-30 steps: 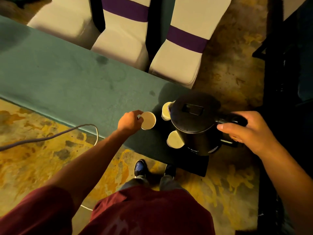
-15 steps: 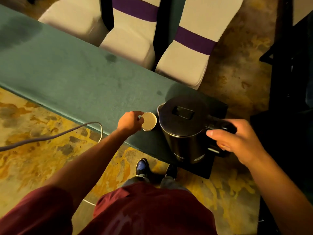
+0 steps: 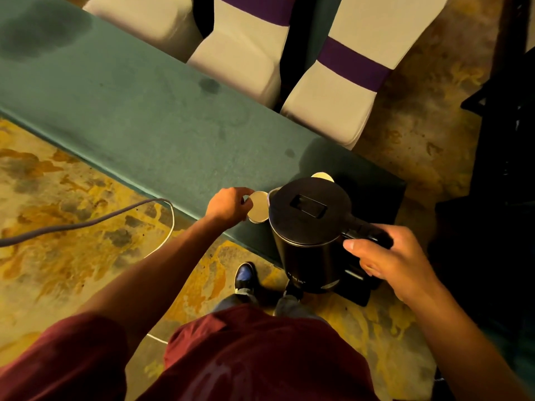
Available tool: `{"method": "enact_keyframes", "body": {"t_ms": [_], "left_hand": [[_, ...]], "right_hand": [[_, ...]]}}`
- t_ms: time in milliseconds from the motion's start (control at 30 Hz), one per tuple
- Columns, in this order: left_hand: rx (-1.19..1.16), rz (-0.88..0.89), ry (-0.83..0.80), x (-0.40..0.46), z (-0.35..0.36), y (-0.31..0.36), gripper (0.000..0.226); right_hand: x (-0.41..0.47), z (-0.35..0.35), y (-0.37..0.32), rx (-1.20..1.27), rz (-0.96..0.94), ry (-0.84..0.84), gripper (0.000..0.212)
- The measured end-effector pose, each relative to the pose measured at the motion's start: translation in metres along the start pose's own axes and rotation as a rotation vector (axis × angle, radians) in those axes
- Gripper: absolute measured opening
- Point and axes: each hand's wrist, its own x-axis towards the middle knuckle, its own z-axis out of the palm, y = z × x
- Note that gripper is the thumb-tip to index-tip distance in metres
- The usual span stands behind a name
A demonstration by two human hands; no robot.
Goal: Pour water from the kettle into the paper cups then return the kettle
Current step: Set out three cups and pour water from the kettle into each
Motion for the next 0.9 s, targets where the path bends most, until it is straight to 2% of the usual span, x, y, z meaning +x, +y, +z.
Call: {"method": "enact_keyframes", "body": {"t_ms": [333, 500, 667, 900], "left_hand": [[-0.012, 0.023, -0.018, 0.000, -0.003, 0.001, 0.030], [-0.003, 0.034, -0.007, 0.000, -0.003, -0.001, 0.029], [-0.013, 0.045, 0.004, -0.001, -0.001, -0.004, 0.026], [-0.023, 0.044, 0.025, -0.007, -0.003, -0.010, 0.025]], "right_hand": [[-0.001, 0.001, -0.006, -0.034, -0.030, 0.009, 0.020], [-0.006, 0.000, -0.005, -0.013, -0.012, 0.014, 0.032], [-0.013, 0.013, -0.008, -0.003, -0.020, -0.025, 0.021], [-0.020, 0.030, -0.007, 0.013, -0.001, -0.025, 0.024]]}}
